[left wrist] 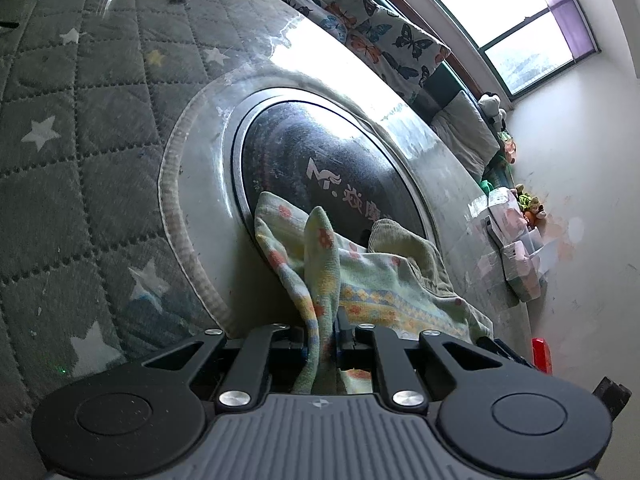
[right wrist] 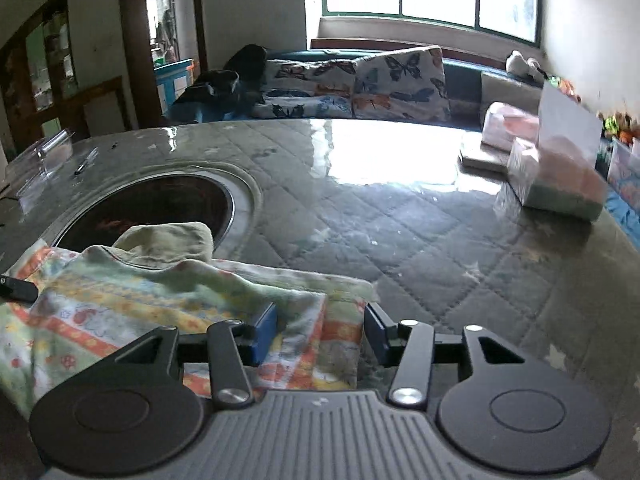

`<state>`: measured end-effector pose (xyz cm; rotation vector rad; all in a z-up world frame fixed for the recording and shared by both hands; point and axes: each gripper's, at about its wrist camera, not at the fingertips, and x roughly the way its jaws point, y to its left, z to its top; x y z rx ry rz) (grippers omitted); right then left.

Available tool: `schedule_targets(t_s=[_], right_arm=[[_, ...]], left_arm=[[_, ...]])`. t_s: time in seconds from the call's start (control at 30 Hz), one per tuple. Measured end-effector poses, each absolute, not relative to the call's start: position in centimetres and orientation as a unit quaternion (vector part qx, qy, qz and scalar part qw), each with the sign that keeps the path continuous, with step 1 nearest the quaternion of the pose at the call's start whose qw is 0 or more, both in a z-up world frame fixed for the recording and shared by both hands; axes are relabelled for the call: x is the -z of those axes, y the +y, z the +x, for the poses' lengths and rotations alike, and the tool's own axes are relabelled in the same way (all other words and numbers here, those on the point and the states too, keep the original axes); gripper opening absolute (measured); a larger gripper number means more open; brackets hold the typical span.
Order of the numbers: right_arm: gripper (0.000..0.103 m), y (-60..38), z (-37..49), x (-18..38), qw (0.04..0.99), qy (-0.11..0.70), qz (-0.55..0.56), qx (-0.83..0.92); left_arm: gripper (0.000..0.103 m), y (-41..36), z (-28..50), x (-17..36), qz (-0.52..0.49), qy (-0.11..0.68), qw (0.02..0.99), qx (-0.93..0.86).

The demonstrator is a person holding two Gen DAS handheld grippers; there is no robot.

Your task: Fold clothes

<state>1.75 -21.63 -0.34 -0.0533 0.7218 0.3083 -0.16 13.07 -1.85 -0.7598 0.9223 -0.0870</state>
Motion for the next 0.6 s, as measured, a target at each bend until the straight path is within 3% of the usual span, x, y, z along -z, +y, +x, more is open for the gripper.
schedule_targets(t_s=[0.1,0.3,0.6], right_arm=[[0.048,-21.8,1.6,0.5,0.921,0.356,-0.011,-0.156],[0.011,-21.3,0.9,0.2,0.921,0.349,-0.009,-0.170],[0.007,-22.8,-1.1,-2.5,0.941,0.302,0.002,-0.153]], left_arm=[[0.012,12.9,-0.1,1.7,-0.347,0.434,0.831,0.040],[0.012,12.0,0.1,1.1,-0.309,0.432,0.846,0.039],[0.009,9.3,1.4,-1.4,-0.257,0.411,0.872,0.075]])
